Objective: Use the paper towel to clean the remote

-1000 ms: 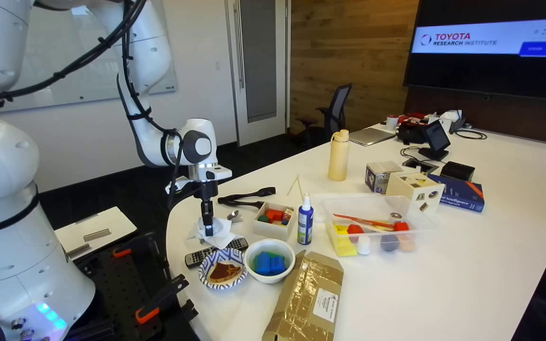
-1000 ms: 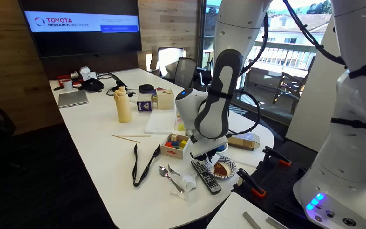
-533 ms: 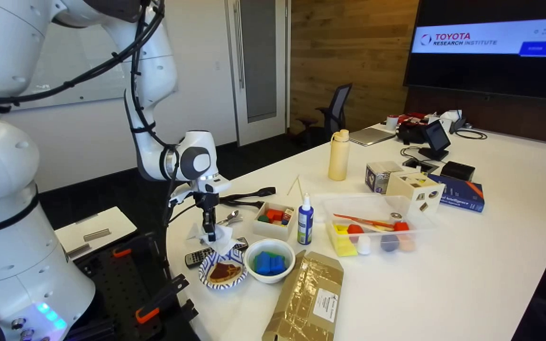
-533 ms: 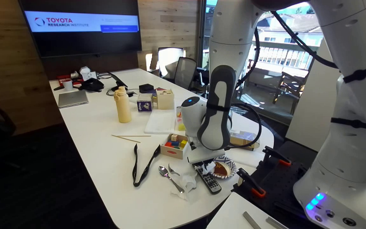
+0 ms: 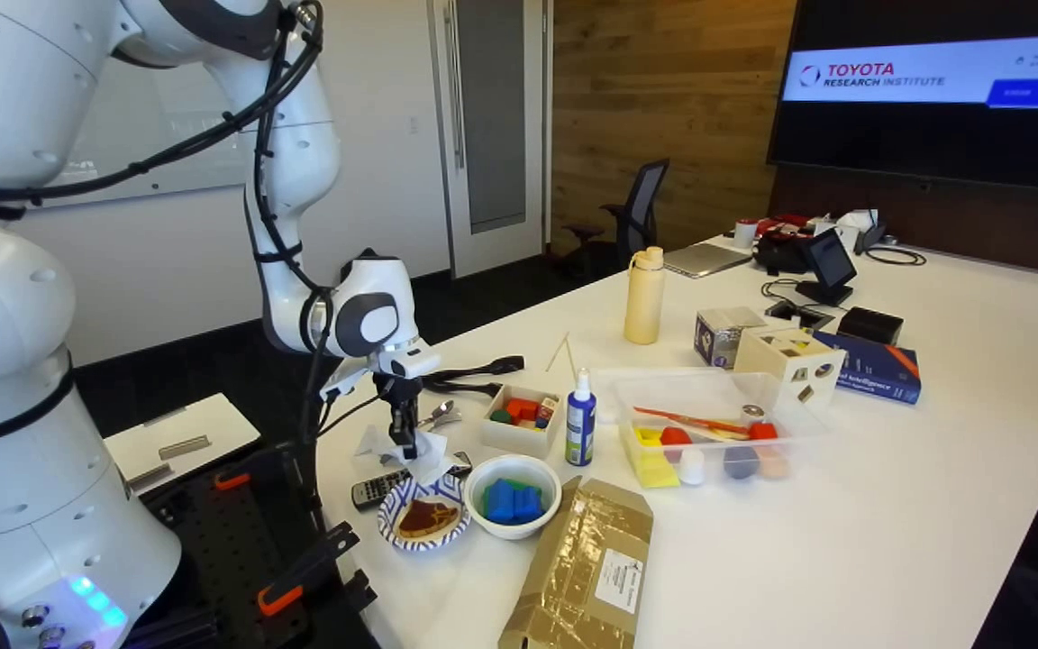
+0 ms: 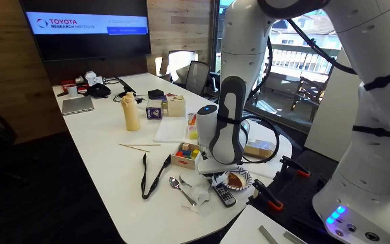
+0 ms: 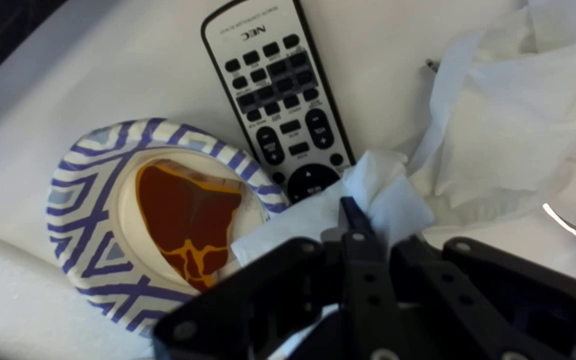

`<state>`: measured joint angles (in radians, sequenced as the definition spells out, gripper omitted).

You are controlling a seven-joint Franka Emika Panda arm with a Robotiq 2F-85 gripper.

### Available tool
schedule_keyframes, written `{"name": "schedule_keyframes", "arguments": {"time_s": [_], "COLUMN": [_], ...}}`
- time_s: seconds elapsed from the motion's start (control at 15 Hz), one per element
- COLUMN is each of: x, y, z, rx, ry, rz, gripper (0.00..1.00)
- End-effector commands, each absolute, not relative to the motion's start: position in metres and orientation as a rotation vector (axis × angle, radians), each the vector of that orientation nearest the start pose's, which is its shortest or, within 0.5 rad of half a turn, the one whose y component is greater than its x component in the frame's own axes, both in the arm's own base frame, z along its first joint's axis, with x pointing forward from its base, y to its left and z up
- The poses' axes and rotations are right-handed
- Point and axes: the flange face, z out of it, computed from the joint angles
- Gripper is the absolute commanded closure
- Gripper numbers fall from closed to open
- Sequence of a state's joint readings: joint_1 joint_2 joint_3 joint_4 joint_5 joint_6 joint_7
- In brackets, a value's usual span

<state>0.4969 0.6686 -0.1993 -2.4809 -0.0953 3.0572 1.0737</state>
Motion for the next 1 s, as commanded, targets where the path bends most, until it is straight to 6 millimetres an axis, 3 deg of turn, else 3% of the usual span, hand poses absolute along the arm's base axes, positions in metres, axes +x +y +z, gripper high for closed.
{"name": "schedule_keyframes", "arguments": {"time_s": [0.0,0.67,0.93], "x": [0.407,0.436,0.440], "y": [0.112,0.094,0.095], "z": [0.036,0.022,0.013], "rx": [-3.126,-3.068,-3.071], "ry": [1.042,1.006,0.988], "rz": [-0.024,-0.013,0.087], "gripper": [0.99,0.99,0.99]}}
